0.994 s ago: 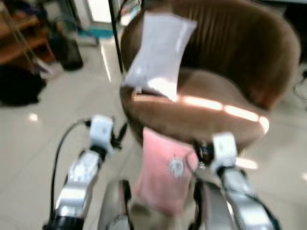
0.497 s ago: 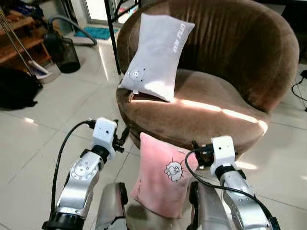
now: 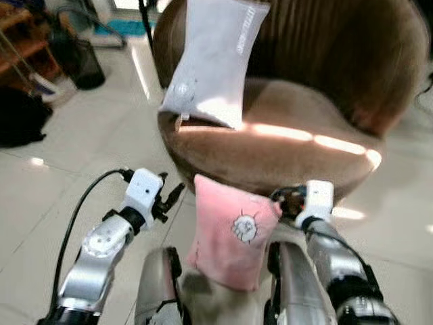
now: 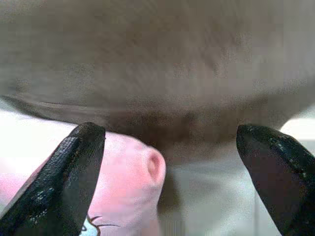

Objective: Move the pillow to the sofa from floor

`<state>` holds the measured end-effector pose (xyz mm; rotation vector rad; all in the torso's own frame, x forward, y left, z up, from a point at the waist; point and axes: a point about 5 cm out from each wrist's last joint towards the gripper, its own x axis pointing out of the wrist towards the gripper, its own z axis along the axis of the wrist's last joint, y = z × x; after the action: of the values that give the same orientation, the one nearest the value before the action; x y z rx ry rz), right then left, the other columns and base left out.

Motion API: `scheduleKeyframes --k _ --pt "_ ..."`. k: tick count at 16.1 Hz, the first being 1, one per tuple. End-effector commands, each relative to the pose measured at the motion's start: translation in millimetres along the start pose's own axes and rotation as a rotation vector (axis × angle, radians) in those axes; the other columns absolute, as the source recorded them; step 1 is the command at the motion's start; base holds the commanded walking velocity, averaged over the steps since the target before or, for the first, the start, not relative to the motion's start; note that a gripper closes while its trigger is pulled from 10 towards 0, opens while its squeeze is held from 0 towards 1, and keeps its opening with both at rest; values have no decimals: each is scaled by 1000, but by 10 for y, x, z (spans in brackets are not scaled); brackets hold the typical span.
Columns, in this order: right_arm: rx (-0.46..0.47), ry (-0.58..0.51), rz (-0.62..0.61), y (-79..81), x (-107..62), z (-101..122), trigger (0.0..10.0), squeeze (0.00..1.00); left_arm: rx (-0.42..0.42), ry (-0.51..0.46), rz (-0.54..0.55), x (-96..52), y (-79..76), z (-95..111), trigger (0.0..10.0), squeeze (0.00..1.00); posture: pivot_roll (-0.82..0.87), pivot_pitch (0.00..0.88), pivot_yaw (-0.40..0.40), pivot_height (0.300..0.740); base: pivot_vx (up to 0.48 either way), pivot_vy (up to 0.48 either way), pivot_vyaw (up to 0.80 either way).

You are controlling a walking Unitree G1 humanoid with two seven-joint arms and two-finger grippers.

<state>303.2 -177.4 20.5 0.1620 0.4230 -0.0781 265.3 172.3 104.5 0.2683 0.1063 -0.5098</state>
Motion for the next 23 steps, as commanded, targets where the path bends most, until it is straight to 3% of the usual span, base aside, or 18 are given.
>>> scheduleKeyframes --k 1,3,6,7,13,16,17,18,19,21,23 --pt "82 19 -24 -17 -4 -80 10000 1000 12 8 -19 -89 12 27 10000 0 141 241 89 536 0 0 0" --pt "222 1 -55 -58 30 -68 10000 1000 36 -8 -44 -180 62 159 10000 0 198 270 120 536 0 0 0" --pt "423 -91 -139 -195 70 72 10000 1000 25 -101 -148 -231 182 619 10000 0 299 317 177 536 0 0 0" --pt "447 -99 -154 -231 72 81 10000 1000 41 -100 -184 -250 183 687 10000 0 330 332 194 536 0 0 0" --pt "473 -119 -325 -447 32 50 10000 1000 55 -6 -228 -563 230 795 10000 0 403 321 240 536 0 0 0" --pt "602 -139 -339 -471 31 46 10000 1000 50 14 -235 -642 224 828 10000 0 436 331 256 536 0 0 0" --pt "690 -160 -303 -427 47 60 10000 965 42 17 -238 -665 222 845 10000 0 442 326 260 536 0 0 0" --pt "797 -182 -261 -365 67 79 10000 0 37 20 -241 -676 223 857 10000 0 443 323 262 536 0 0 0" --pt "872 -206 -223 -305 83 99 10000 0 30 23 -244 -683 223 862 10000 0 441 323 262 536 0 0 0" --pt "923 -234 -185 -256 93 122 10000 0 17 25 -254 -689 212 861 10000 0 435 324 257 536 0 0 0" --pt "902 -231 -87 -150 105 124 10000 0 -9 44 -292 -726 157 834 10000 0 421 322 249 536 0 0 0"
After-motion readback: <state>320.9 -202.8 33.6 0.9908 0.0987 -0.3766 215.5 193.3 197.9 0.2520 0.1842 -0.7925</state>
